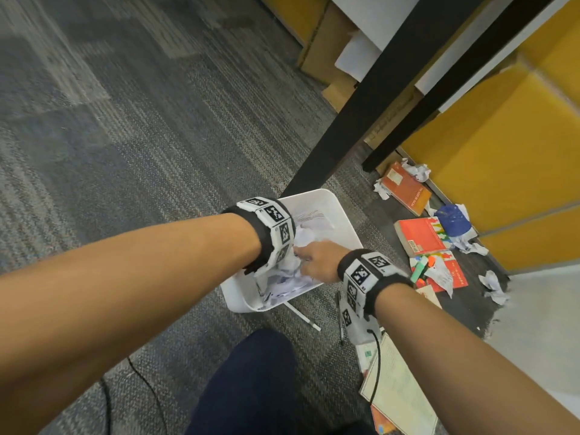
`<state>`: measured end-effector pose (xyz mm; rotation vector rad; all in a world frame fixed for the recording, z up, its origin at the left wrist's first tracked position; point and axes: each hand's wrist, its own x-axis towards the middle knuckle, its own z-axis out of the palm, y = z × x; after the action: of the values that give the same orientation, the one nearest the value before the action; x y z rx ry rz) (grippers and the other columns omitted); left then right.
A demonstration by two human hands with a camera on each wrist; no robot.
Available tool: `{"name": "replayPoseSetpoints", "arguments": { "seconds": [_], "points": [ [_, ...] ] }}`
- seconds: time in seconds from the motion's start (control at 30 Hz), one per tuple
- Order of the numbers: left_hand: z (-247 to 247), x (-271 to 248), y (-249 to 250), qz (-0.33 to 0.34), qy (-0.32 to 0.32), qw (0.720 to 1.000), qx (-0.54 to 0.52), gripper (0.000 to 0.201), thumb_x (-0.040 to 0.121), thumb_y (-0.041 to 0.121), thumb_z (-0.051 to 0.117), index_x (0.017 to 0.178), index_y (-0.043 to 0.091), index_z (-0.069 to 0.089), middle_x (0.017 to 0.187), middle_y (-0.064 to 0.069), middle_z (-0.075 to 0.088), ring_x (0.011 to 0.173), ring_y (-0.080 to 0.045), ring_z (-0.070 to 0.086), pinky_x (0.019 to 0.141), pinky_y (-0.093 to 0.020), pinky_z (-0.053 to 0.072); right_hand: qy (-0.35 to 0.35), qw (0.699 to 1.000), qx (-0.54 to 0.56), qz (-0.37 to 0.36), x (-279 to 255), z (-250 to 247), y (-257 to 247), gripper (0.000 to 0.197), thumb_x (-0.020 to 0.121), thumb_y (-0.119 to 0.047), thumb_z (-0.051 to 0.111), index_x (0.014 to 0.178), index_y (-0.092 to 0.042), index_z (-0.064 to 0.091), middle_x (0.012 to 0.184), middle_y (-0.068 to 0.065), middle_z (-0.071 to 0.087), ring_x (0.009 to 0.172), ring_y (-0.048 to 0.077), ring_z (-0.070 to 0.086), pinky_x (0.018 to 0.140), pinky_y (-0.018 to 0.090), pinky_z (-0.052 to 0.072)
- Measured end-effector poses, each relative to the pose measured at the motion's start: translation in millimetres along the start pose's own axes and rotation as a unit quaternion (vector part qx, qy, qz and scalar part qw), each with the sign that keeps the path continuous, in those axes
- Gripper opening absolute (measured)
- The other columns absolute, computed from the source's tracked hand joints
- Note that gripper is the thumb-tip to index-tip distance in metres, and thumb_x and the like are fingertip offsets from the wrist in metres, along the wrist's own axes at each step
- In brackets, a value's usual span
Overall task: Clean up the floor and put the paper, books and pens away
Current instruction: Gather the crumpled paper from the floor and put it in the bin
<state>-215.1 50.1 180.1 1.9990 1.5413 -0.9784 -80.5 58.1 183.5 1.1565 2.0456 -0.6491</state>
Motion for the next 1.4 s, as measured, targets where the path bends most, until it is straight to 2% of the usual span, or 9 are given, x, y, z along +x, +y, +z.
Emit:
{"name": "replayPoseSetpoints", "arguments": {
  "seconds": [0.1,0.2,0.4,0.53,0.67,0.93,1.1,1.27,1.4],
  "points": [
    [-14.1,-8.2,-7.7,0.012,0.017,0.999,-0.046,0.038,0.071,0.034,0.079,0.106,0.026,0.066,0.107,-0.008,0.066,0.101,-0.028,0.064,0.091,-0.043,0.053,0.075,0.995,0.062,-0.008,-8.3,-9.5,4.9,0.039,0.097,-0.024,0.049,0.135,-0.019,0.058,0.140,0.008,0.055,0.126,0.027,0.051,0.104,0.029,0.038],
    [-39.6,-38.5,-7.3,0.001,0.106,0.994,-0.017,0.022,0.078,0.028,0.070,0.095,0.018,0.062,0.087,-0.007,0.061,0.087,-0.027,0.063,0.083,-0.038,0.055,0.187,0.970,0.154,-0.015,-25.9,-14.8,17.8,0.032,0.094,-0.021,0.054,0.124,-0.020,0.066,0.132,0.003,0.062,0.114,0.020,0.059,0.097,0.024,0.041],
    [-97.7,-76.6,61.1,0.039,0.269,0.962,0.019,0.033,0.101,0.022,0.038,0.123,0.012,0.059,0.131,-0.009,0.055,0.125,-0.030,0.049,0.099,-0.044,0.036,0.344,0.912,0.224,-0.028,-79.5,-6.2,57.5,0.022,0.089,-0.009,0.056,0.104,-0.016,0.070,0.107,0.007,0.061,0.095,0.019,0.056,0.086,0.029,0.045],
    [-113.8,-81.2,126.0,0.077,0.270,0.960,0.010,0.032,0.094,0.023,0.052,0.120,0.007,0.061,0.120,-0.013,0.061,0.110,-0.034,0.060,0.086,-0.041,0.049,0.342,0.911,0.229,0.003,-110.5,23.0,110.3,0.022,0.086,-0.013,0.056,0.083,-0.032,0.064,0.101,0.004,0.063,0.090,0.017,0.061,0.081,0.033,0.051],
    [-125.2,-65.0,191.0,0.116,0.262,0.957,-0.047,0.034,0.093,0.029,0.053,0.117,0.006,0.060,0.116,-0.016,0.062,0.104,-0.036,0.062,0.080,-0.040,0.051,0.327,0.903,0.272,0.059,-136.0,58.5,171.2,0.018,0.085,-0.013,0.058,0.085,-0.028,0.067,0.105,0.004,0.068,0.093,0.020,0.063,0.086,0.034,0.051],
    [-154.7,81.4,301.8,0.147,0.222,0.960,-0.087,0.024,0.093,0.026,0.053,0.109,0.012,0.065,0.112,-0.011,0.065,0.100,-0.034,0.063,0.075,-0.038,0.049,0.286,0.883,0.330,0.173,-127.1,123.3,314.6,0.007,0.088,-0.025,0.063,0.091,-0.022,0.069,0.109,0.003,0.068,0.097,0.021,0.063,0.084,0.029,0.047],
    [-156.8,229.4,374.1,0.171,0.185,0.960,-0.124,0.035,0.090,0.029,0.056,0.123,0.019,0.058,0.122,-0.009,0.059,0.108,-0.034,0.061,0.088,-0.044,0.052,0.205,0.885,0.336,0.248,-66.7,160.8,427.7,0.030,0.092,-0.028,0.057,0.121,-0.022,0.061,0.125,0.006,0.057,0.108,0.025,0.058,0.092,0.032,0.046],
    [-159.1,325.8,384.7,0.094,0.189,0.963,-0.167,0.053,0.084,0.022,0.064,0.129,0.008,0.041,0.131,-0.014,0.041,0.119,-0.035,0.049,0.090,-0.045,0.048,0.194,0.868,0.345,0.299,-2.4,164.1,505.9,0.062,0.089,-0.030,0.064,0.144,-0.020,0.038,0.142,0.008,0.043,0.127,0.028,0.048,0.104,0.041,0.043],
    [-165.8,387.5,356.9,-0.028,0.204,0.975,-0.082,0.099,0.067,0.040,0.081,0.142,0.005,0.026,0.141,-0.014,0.030,0.133,-0.032,0.032,0.099,-0.047,0.044,0.183,0.890,0.286,0.305,53.9,161.2,538.5,0.079,0.086,-0.026,0.067,0.150,-0.033,0.021,0.152,0.005,0.027,0.137,0.029,0.033,0.107,0.051,0.038]
  ]
}}
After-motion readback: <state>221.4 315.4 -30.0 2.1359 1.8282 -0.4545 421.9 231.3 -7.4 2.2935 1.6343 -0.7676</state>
